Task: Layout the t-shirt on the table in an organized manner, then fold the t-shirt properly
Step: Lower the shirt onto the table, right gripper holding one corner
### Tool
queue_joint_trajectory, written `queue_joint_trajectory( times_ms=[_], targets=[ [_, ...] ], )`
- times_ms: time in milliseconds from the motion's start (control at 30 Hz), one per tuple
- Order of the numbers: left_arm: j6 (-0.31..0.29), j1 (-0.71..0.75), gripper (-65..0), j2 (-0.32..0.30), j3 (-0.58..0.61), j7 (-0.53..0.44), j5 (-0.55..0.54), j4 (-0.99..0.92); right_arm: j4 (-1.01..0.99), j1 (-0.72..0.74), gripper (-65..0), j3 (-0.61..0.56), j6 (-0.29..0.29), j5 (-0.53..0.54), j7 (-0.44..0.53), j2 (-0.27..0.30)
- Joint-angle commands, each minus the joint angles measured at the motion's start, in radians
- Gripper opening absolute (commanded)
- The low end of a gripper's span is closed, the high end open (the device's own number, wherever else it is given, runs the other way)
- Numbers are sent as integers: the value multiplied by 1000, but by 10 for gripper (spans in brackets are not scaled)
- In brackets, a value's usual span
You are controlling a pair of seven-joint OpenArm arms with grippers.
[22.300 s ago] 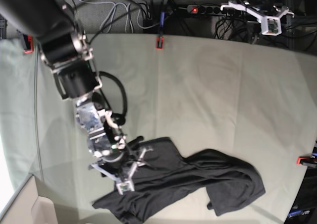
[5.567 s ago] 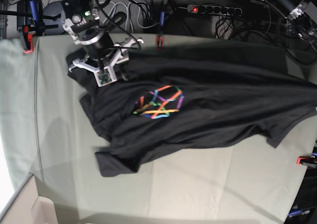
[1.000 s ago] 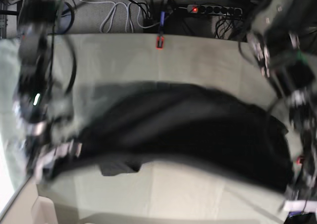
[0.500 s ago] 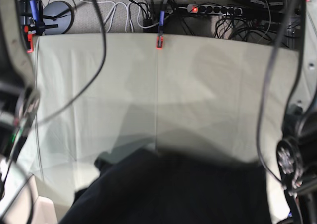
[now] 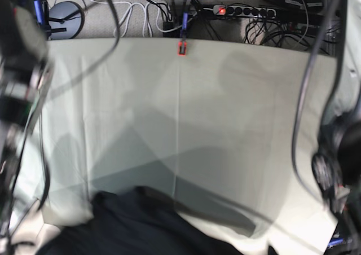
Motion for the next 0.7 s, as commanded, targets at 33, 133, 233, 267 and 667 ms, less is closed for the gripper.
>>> queue_joint_trajectory(
  times_ms=[33,133,233,267,667],
  targets=[
    [-2,104,-646,4,-27,51,-4,103,59,-65,-650,11,-2,0,28,-21],
    [-2,287,-646,4,-90,100,-4,258,131,-222,-650,15,-2,0,29,-47],
    [-10,462,-646,4,-146,137,-6,370,168,-371,-650,15,-2,0,77,-73],
    [-11,516,-646,5,-158,137,-6,375,166,-409,-650,15,-2,0,109,-84],
    [-11,1002,-646,48,-322,141,-6,508,202,-839,-650,12,-2,0,246,-124]
  ],
)
